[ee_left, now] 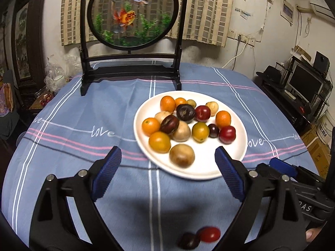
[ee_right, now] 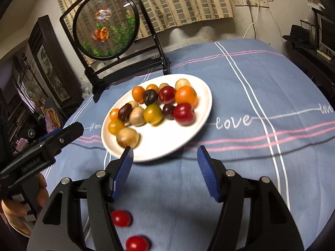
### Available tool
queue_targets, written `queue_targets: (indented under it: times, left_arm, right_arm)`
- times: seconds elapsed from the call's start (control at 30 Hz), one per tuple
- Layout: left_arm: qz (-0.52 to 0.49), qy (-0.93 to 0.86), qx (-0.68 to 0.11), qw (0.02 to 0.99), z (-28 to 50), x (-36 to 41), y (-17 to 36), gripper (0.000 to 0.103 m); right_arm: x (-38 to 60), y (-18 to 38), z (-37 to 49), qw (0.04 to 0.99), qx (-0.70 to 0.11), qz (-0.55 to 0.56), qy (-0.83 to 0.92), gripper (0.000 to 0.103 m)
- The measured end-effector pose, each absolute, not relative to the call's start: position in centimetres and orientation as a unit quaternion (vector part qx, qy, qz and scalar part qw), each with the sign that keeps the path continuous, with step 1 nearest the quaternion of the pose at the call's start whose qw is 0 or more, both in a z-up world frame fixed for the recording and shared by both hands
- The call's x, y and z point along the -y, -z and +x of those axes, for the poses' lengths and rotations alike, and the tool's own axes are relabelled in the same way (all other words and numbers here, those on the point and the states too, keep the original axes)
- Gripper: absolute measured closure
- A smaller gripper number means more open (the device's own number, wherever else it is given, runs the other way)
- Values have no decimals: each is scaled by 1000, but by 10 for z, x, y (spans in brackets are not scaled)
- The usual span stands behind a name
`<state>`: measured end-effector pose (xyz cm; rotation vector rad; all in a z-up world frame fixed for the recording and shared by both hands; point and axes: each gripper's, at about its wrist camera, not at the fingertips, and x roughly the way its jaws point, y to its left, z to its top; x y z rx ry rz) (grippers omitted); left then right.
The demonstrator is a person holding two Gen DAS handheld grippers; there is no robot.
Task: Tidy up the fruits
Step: 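Withdraw both open grippers from the plate toward the remaining fruits, then grasp a dark purple tomato with the left gripper while the right gripper grasps a small yellow potato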
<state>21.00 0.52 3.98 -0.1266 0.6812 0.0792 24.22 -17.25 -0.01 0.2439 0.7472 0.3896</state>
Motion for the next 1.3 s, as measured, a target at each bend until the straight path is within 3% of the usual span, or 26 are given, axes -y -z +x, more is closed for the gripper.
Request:
queue_targets:
  times: [0.53, 0.8, 1.0, 1.23, 1.3]
  left_arm:
    - [-70, -18, -393, 917, 153, -19, 11, 9]
    - [26, 24, -414, 910, 132, 9, 28, 9]
    - [42, 39, -432, 900, 134, 17, 40, 11]
    - [27, 71, -450, 890, 146, 25, 50, 44]
    - [33, 83, -452, 887, 148, 31, 51, 60]
  right_arm:
    - [194, 33, 191, 890, -381, 162, -191, 39]
    - [199, 38, 190, 883, -379, 187, -204, 39]
    - [194, 37, 189, 880, -381, 183, -217, 39]
    - [192, 36, 187, 879, -382, 178, -224, 39]
    - [191, 35, 186, 878, -383, 177, -225, 39]
